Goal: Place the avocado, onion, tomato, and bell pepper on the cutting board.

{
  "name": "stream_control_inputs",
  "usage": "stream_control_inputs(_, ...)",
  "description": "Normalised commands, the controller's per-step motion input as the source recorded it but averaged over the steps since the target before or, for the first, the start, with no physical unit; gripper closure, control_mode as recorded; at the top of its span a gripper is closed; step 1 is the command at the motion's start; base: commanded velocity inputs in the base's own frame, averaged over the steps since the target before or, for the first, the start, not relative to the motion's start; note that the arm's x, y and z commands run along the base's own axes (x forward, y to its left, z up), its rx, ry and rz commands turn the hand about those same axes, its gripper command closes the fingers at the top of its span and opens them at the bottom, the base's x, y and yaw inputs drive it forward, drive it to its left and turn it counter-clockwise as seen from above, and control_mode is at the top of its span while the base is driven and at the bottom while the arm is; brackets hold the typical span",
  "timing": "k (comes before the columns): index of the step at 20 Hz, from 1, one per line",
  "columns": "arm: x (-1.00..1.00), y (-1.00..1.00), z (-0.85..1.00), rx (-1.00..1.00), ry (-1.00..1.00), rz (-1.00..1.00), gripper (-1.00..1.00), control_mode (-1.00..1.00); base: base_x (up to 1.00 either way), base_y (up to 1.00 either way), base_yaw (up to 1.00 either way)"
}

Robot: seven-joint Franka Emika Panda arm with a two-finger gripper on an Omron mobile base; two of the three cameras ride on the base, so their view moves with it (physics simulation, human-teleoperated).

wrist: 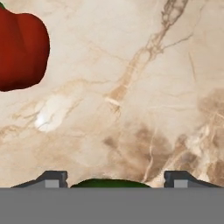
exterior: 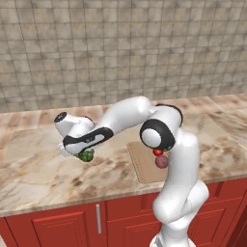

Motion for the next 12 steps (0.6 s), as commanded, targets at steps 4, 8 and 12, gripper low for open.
stream_control_inputs(4,-0.2,-0.88,0.07,0.0,0.0,-0.16,1.0,-1.0,0.0,0.0,0.0)
stream_control_inputs(8,-0.13,-0.96,0.07,0.0,0.0,-0.16,1.0,-1.0,0.0,0.0,0.0)
stream_control_inputs(12,-0.14,-0.97,0.06,0.0,0.0,-0.15,1.0,-1.0,0.0,0.0,0.0)
